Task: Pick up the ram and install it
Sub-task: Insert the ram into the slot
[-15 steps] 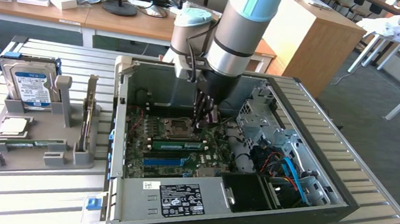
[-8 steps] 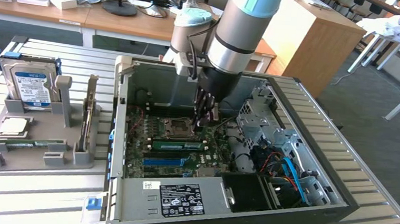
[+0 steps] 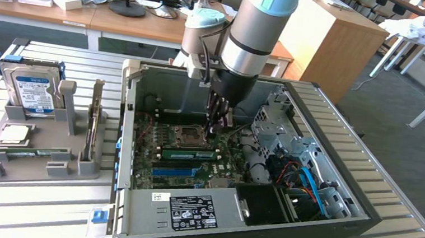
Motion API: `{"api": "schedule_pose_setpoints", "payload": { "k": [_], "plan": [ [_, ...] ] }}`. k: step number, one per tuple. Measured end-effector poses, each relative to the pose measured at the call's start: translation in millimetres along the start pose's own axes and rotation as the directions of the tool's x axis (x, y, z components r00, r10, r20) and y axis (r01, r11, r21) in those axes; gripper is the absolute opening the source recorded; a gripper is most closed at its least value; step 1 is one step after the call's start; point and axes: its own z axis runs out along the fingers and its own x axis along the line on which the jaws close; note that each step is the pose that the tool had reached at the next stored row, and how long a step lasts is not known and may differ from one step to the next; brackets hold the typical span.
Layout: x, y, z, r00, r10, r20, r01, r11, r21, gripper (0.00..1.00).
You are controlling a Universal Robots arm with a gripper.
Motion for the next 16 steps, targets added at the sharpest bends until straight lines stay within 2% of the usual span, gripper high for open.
{"api": "schedule_pose_setpoints", "payload": {
  "k": [16],
  "plan": [
    [-0.1, 0.3, -8.0, 1.0, 0.0, -0.0003, 0.0, 1.0, -0.0001, 0.25]
  ]
}}
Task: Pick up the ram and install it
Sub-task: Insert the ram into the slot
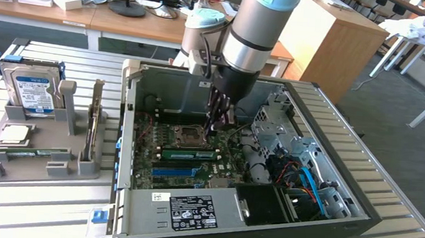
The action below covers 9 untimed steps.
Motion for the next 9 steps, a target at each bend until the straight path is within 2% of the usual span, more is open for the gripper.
{"api": "schedule_pose_setpoints", "payload": {
  "k": [9],
  "plan": [
    [0.0, 0.0, -1.1, 1.0, 0.0, -0.0002, 0.0, 1.0, -0.0001, 0.25]
  ]
}}
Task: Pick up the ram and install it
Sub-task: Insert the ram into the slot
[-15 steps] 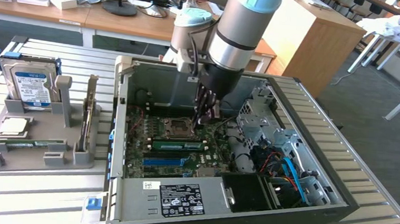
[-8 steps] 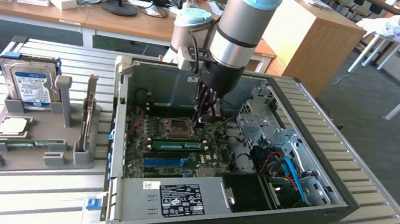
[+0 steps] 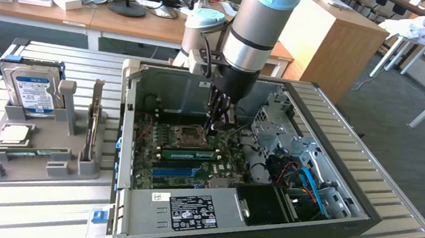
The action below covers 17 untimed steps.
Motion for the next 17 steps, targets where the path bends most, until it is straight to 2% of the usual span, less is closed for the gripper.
{"api": "schedule_pose_setpoints", "payload": {
  "k": [10, 17],
  "plan": [
    [-0.1, 0.2, -5.3, 1.0, 0.0, 0.0002, 0.0, 1.0, 0.0001, 0.25],
    [-0.1, 0.2, -5.6, 1.0, 0.0, 0.0001, 0.0, 1.0, 0.0001, 0.25]
  ]
}}
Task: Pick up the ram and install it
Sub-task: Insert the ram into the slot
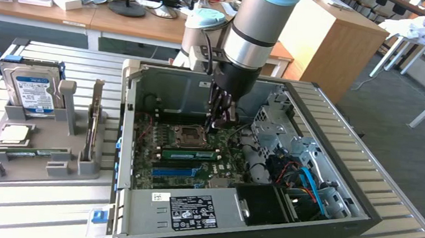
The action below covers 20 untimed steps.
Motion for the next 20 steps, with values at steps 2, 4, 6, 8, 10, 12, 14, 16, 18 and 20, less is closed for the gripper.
{"api": "schedule_pose_setpoints", "payload": {
  "k": [2, 4, 6, 8, 10, 12, 14, 16, 18, 20],
  "plan": [
    [0.0, 0.0, 0.0, 1.0, 0.0, 0.0, 0.0, 1.0, 0.0, 0.25],
    [0.0, 0.0, 0.0, 1.0, 0.0, 0.0, 0.0, 1.0, 0.0, 0.25],
    [0.0, 0.0, 0.0, 1.0, 0.0, 0.0, 0.0, 1.0, 0.0, 0.25],
    [0.0, 0.1, -1.8, 1.0, 0.0, -0.0003, 0.0, 1.0, -0.0001, 0.25],
    [-0.1, 0.2, -4.7, 1.0, 0.0, 0.0, 0.0, 1.0, 0.0, 0.25],
    [-0.1, 0.3, -7.7, 1.0, 0.0, 0.0, 0.0, 1.0, 0.0, 0.25],
    [-0.2, 0.4, -10.4, 1.0, 0.0, 0.0, 0.0, 1.0, 0.0001, 0.25],
    [-0.2, 0.5, -12.8, 1.0, 0.0, 0.0001, 0.0, 1.0, 0.0, 0.25],
    [-0.3, 0.6, -13.7, 1.0, 0.0, 0.0001, 0.0, 1.0, 0.0, 0.25],
    [-0.3, 0.6, -13.8, 1.0, 0.0, 0.0001, 0.0, 1.0, 0.0001, 0.25]
  ]
}}
